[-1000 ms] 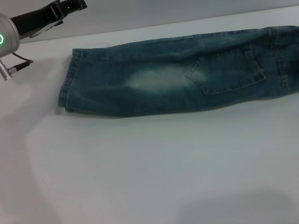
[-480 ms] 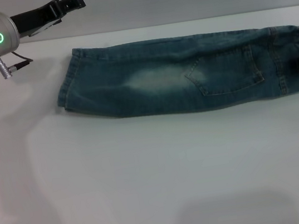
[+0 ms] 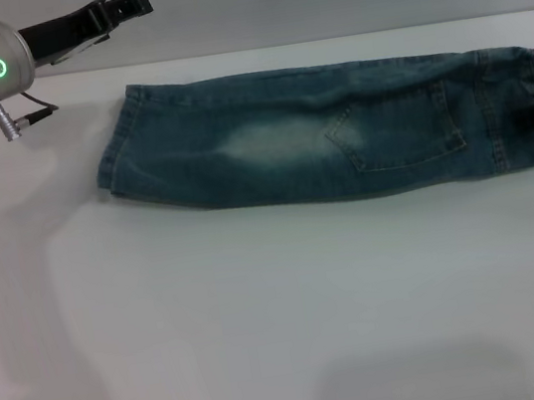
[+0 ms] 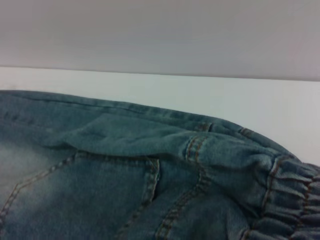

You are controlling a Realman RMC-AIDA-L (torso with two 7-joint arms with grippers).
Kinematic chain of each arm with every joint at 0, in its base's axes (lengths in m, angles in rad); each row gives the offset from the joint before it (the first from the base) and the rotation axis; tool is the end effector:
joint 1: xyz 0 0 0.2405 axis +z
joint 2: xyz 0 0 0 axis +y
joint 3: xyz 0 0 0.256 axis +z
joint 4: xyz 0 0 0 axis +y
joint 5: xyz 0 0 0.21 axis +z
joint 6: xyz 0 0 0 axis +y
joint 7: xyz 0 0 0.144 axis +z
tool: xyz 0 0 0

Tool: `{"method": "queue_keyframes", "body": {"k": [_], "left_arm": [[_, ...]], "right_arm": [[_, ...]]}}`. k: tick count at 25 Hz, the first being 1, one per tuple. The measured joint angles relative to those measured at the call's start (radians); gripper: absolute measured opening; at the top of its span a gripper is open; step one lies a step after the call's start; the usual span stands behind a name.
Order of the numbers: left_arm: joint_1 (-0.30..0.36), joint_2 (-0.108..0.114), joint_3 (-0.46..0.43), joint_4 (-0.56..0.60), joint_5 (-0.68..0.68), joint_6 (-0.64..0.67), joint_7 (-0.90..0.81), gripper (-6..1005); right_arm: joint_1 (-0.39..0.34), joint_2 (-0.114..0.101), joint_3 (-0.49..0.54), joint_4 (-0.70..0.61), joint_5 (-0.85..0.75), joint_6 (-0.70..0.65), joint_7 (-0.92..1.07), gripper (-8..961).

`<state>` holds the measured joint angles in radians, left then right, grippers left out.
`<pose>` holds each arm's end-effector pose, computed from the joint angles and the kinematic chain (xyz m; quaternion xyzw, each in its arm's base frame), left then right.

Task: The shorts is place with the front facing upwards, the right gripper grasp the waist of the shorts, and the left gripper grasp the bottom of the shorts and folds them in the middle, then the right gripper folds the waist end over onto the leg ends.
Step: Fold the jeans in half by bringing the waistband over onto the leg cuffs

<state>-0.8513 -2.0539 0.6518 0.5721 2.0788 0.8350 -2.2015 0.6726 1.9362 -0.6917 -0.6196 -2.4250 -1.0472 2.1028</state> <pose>-0.2171 0.4730 0.0248 -0.7484 -0.5187 -0.2690 0.3138 0.3249 0.4105 0.0614 -0.8164 0.4798 0.0381 0.3192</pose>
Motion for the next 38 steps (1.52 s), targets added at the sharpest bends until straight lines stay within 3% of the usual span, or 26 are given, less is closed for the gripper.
{"method": "queue_keyframes", "body": {"k": [2,7,13,24,26,34,38], "left_arm": [[0.000,-0.001,0.000,0.000,-0.004,0.000,0.017,829],[0.001,-0.002,0.000,-0.001,-0.012,-0.007,0.041,829],[0.003,-0.003,0.000,-0.020,-0.035,-0.017,0.099,829],[0.007,-0.006,0.035,-0.042,-0.050,-0.040,0.236,829],[0.009,-0.011,0.073,-0.058,-0.078,-0.060,0.288,829],[0.011,-0.014,0.178,-0.105,-0.200,-0.099,0.394,829],[0.017,-0.016,0.307,-0.118,-0.283,-0.126,0.434,829]], "right_arm": [[-0.001,0.000,0.000,0.000,0.002,-0.002,-0.008,527],[0.001,-0.001,0.000,0.000,0.002,-0.019,-0.010,284],[0.006,-0.013,0.002,-0.006,0.002,-0.077,0.000,105],[0.014,-0.053,0.012,-0.126,-0.003,-0.335,0.063,70],[0.026,-0.064,0.012,-0.176,-0.004,-0.432,0.091,70],[0.053,-0.075,0.012,-0.258,-0.006,-0.602,0.145,71],[0.070,-0.082,0.014,-0.288,-0.006,-0.668,0.164,70]]}}
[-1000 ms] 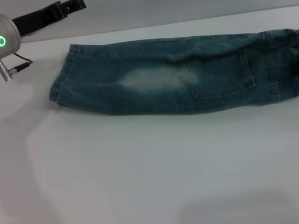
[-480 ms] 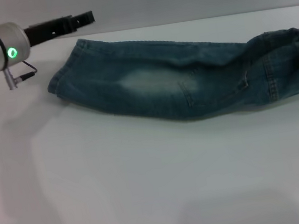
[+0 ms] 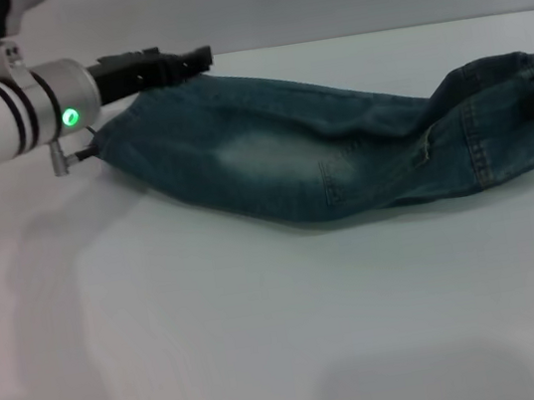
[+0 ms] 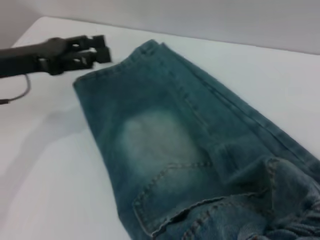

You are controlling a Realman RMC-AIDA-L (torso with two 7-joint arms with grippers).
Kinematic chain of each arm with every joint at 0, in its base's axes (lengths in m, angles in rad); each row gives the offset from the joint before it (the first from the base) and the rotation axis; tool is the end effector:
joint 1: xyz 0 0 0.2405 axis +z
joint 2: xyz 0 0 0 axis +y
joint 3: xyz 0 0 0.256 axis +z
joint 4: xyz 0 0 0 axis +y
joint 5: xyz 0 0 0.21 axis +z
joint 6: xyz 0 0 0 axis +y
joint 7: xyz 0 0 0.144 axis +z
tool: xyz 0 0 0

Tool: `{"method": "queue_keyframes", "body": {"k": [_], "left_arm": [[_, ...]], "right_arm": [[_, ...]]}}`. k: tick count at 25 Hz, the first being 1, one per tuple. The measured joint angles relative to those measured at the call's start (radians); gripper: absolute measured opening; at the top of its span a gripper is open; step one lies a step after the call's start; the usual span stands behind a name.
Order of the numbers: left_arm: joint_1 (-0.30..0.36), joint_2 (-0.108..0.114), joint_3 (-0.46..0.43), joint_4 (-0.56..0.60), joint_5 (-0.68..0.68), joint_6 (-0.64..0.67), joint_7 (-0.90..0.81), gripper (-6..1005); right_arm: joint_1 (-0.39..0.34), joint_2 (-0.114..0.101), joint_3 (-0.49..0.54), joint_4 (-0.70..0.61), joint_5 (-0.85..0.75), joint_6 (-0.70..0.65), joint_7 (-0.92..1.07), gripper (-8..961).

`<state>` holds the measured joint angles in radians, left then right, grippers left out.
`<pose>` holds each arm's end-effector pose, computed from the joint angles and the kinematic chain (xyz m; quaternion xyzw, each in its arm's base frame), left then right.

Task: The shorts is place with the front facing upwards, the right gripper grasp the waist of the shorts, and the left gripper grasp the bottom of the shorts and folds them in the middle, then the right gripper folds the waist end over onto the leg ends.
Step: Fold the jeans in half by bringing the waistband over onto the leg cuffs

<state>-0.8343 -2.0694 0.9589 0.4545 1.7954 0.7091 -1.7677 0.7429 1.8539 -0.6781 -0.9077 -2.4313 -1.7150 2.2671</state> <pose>-0.2115 0.4594 -0.0280 -0.8440 -0.3780 -0.1953 0.3265 0.2409 0.3899 0.1185 -0.8795 0.4540 0.0247 0.1407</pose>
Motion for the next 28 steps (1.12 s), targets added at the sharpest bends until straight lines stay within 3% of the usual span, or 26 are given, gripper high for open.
{"method": "queue_keyframes", "body": {"k": [12,28], "left_arm": [[0.034,-0.005,0.386,0.020,-0.228,-0.077,0.017,829],[0.115,-0.009,0.773,0.121,-0.467,-0.186,0.017,828]], "right_arm": [[0.067,-0.030,0.045,-0.038,0.000,-0.123,0.026,69],[0.145,-0.052,0.051,-0.039,-0.002,-0.193,0.035,69]]}}
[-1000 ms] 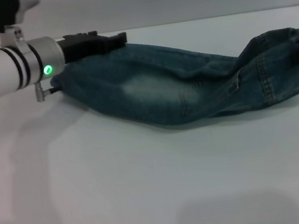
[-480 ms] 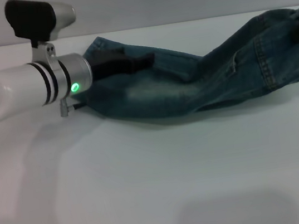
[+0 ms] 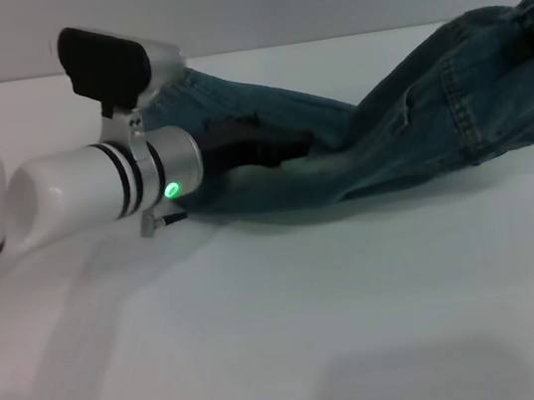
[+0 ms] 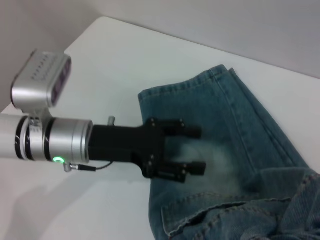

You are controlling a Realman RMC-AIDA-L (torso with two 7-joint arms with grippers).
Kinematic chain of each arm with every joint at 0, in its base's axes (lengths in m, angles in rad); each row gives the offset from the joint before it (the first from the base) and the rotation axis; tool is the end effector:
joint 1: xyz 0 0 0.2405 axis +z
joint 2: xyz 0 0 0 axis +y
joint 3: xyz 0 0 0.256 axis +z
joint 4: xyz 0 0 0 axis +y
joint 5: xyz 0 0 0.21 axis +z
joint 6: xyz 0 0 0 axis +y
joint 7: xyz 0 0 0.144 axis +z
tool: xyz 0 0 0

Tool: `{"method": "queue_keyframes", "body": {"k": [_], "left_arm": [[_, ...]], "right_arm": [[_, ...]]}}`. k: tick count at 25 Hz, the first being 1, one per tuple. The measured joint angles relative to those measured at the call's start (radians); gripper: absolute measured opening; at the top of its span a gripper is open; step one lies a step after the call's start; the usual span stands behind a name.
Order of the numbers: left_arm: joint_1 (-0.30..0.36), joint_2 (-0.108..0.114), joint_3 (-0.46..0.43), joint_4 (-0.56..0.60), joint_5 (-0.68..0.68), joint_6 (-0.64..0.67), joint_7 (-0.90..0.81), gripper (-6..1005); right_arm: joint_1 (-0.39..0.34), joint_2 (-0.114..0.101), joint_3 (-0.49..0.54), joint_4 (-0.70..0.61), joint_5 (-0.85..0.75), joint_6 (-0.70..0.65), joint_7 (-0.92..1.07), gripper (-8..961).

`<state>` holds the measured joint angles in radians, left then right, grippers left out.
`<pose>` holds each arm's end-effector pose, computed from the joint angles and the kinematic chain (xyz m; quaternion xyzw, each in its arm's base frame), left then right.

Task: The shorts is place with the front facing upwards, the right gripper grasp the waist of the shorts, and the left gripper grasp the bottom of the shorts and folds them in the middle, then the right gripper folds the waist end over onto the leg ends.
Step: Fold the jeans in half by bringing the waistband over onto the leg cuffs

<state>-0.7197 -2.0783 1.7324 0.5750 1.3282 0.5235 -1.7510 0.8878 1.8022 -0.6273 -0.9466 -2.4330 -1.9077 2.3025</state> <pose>-0.1895 0.4091 -0.1038 -0.9008 -0.3143 -0.1441 0.2627 0.1798 0.4009 0.1466 -0.9096 0.4042 0.0235 0.0937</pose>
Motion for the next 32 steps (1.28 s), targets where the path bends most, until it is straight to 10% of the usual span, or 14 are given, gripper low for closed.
{"method": "queue_keyframes", "body": {"k": [32], "left_arm": [[0.100,0.000,0.380,0.192,-0.231,-0.059,-0.009,828]], "right_arm": [[0.096,-0.015,-0.006,0.009,0.011,-0.060,0.000,66]]}}
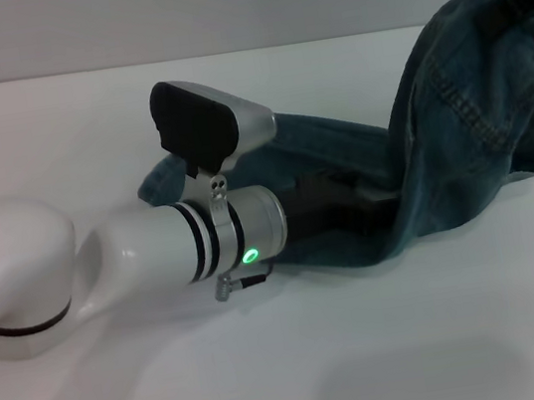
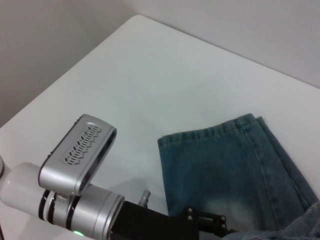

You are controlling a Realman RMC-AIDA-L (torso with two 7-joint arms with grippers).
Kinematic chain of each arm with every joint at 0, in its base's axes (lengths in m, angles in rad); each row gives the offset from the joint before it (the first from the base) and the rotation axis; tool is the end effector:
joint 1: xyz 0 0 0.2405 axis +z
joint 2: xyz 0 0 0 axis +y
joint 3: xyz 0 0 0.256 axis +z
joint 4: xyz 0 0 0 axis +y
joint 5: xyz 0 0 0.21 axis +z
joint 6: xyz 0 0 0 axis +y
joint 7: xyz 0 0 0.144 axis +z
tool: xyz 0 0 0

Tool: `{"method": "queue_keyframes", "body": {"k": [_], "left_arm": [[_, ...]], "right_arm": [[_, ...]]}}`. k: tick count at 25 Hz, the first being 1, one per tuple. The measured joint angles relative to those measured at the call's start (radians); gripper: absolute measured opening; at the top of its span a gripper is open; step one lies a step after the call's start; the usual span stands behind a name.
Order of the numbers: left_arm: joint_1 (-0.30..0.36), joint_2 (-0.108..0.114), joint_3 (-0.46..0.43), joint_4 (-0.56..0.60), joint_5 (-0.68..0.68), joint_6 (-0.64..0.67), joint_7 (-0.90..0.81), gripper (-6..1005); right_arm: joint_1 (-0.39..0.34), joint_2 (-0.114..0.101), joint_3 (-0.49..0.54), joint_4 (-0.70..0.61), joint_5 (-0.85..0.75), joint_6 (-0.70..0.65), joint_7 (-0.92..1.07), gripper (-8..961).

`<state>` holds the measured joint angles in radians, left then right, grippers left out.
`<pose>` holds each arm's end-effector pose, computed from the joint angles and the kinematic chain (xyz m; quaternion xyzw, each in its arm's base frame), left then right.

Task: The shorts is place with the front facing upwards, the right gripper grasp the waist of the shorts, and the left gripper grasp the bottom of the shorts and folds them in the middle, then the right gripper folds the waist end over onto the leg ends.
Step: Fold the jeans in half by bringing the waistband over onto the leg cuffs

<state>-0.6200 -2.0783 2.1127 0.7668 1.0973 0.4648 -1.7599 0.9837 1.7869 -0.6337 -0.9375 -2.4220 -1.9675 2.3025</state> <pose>-0.1590 0.3468 -0.1510 -0.9252 -0.2971 -0.1618 0.1719 0.1407 0.4086 0.1495 -0.9303 0.3603 0.0174 0.0659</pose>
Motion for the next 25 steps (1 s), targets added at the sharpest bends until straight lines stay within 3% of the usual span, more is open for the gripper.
{"method": "queue_keyframes", "body": {"k": [17,25], "left_arm": [[0.018,0.000,0.069,0.038,-0.101,0.035,0.001,828],[0.020,0.014,-0.024,-0.005,-0.093,0.027,0.016,828]], "right_arm": [[0.054,0.003,-0.006,0.057,-0.003,-0.003,-0.019,67],[0.051,0.006,-0.006,0.105,-0.001,0.005,-0.046,67]]}}
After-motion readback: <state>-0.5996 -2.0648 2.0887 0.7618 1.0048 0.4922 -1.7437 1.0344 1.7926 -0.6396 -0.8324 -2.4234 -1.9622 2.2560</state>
